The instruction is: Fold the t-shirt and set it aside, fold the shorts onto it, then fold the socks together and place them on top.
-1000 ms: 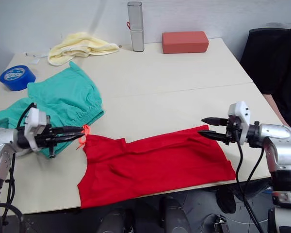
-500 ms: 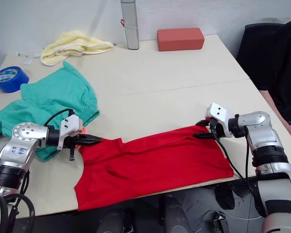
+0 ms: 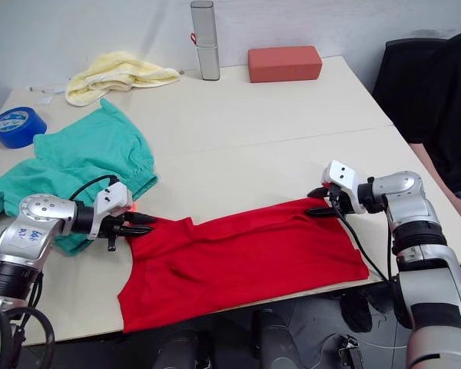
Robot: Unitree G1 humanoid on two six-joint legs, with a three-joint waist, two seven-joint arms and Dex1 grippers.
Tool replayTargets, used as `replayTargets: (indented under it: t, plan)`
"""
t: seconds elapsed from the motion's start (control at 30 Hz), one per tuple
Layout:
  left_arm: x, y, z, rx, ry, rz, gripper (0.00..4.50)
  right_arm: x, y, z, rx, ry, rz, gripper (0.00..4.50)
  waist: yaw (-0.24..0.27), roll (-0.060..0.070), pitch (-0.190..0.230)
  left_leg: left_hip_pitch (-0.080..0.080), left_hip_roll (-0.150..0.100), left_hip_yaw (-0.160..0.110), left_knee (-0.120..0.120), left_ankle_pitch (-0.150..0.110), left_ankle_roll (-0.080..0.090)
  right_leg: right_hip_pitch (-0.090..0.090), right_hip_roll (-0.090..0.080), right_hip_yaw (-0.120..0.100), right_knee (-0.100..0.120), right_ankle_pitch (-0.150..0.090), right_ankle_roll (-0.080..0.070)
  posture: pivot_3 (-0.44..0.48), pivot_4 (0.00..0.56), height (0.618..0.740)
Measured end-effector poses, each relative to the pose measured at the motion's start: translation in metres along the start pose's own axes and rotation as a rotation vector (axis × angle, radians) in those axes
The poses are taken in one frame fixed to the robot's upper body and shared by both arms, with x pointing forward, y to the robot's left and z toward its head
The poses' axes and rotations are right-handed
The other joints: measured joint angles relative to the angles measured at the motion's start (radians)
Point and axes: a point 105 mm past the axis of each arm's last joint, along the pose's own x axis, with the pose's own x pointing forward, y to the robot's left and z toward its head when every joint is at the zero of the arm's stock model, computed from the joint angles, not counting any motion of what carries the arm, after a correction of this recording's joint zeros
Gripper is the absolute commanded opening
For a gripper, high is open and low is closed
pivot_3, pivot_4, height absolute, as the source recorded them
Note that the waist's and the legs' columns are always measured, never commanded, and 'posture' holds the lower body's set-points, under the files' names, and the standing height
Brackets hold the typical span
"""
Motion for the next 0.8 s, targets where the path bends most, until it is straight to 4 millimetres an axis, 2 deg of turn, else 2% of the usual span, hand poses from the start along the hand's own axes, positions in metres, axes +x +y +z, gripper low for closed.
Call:
replayTargets:
  t: [0.07, 0.17, 0.23, 0.33, 0.43, 0.57, 0.67, 0.8]
  plan:
    - [0.003, 0.0, 0.005, 0.061, -0.032, 0.001, 2.73, 0.0, 0.0, 0.0, -0.002, -0.001, 0.0, 2.87, 0.0, 0.0, 0.0, 0.0, 0.0, 0.0, 0.0, 0.0, 0.0, 0.0, 0.0, 0.0, 0.0, 0.0, 0.0, 0.0, 0.15, 0.74]
    - [0.001, 0.006, 0.009, 0.13, -0.033, 0.027, 2.73, 0.0, 0.0, 0.0, -0.004, -0.003, 0.0, 2.87, 0.0, 0.0, 0.0, 0.0, 0.0, 0.0, 0.0, 0.0, 0.0, 0.0, 0.0, 0.0, 0.0, 0.0, 0.0, 0.0, 0.15, 0.74]
    - [0.0, 0.015, 0.006, 0.154, -0.001, 0.065, 2.73, 0.0, 0.0, -0.001, -0.003, -0.004, 0.0, 2.87, 0.001, 0.0, 0.0, 0.0, 0.0, 0.0, 0.0, 0.0, 0.0, 0.0, 0.0, 0.0, 0.0, 0.0, 0.0, 0.0, 0.15, 0.74]
    - [0.002, 0.019, 0.003, 0.171, 0.024, 0.07, 2.73, 0.0, 0.0, 0.0, -0.004, -0.004, 0.002, 2.87, 0.0, 0.0, 0.0, 0.0, 0.0, 0.0, 0.0, 0.0, 0.0, 0.0, 0.0, 0.0, 0.0, 0.0, 0.0, 0.0, 0.15, 0.74]
    - [0.007, 0.02, 0.004, 0.194, 0.034, 0.056, 2.1, 0.001, 0.001, 0.0, -0.005, -0.001, 0.008, 2.26, 0.001, -0.001, -0.001, 0.0, 0.0, 0.0, 0.001, 0.0, 0.0, 0.001, 0.0, 0.0, 0.0, 0.0, 0.0, 0.0, 0.15, 0.74]
    - [0.01, 0.018, 0.003, 0.177, 0.047, 0.021, 0.84, 0.004, 0.002, 0.0, -0.009, -0.005, 0.012, 0.88, 0.001, -0.001, -0.001, 0.003, -0.001, 0.002, 0.001, 0.0, 0.0, 0.002, -0.001, 0.002, 0.003, 0.0, 0.0, 0.0, 0.15, 0.74]
    - [0.013, 0.016, 0.003, 0.155, 0.044, 0.011, 0.02, 0.004, 0.001, 0.0, -0.016, -0.007, 0.002, 0.01, 0.001, -0.001, -0.001, 0.004, -0.001, 0.002, 0.002, 0.001, 0.0, 0.003, -0.001, 0.003, 0.004, 0.0, 0.0, 0.0, 0.15, 0.74]
    - [0.014, 0.021, 0.002, 0.137, 0.036, 0.058, 0.02, 0.003, -0.004, -0.001, -0.016, -0.008, -0.039, 0.01, 0.002, -0.001, -0.001, 0.005, -0.001, 0.001, 0.002, 0.001, 0.0, 0.003, -0.001, 0.004, 0.005, 0.0, 0.0, 0.0, 0.15, 0.74]
